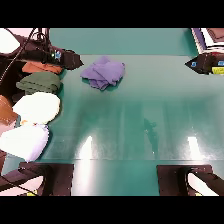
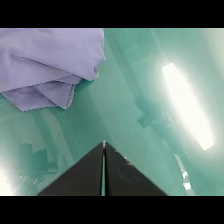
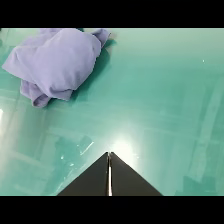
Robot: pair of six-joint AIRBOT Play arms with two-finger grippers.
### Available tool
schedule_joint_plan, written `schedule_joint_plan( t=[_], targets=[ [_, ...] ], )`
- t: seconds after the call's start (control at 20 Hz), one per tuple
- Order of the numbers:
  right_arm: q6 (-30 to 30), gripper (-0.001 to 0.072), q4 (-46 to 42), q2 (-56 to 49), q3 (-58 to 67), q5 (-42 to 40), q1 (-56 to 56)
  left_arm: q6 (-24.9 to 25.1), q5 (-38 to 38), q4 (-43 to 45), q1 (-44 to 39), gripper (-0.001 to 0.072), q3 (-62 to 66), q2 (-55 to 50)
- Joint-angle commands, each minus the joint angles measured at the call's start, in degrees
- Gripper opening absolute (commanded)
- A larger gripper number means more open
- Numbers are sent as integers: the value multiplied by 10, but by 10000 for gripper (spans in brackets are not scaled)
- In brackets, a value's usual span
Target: Fold the shirts.
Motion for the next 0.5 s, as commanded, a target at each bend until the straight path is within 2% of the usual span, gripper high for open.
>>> schedule_joint_plan(
  t=[0.0,0.45],
  targets=[
    [0,16,0,0,0,1,0,0,1,0,0,25,-1,0],
    [0,16,1,-8,-1,-4,0,0,0,0,0,25,-1,0]
  ],
)
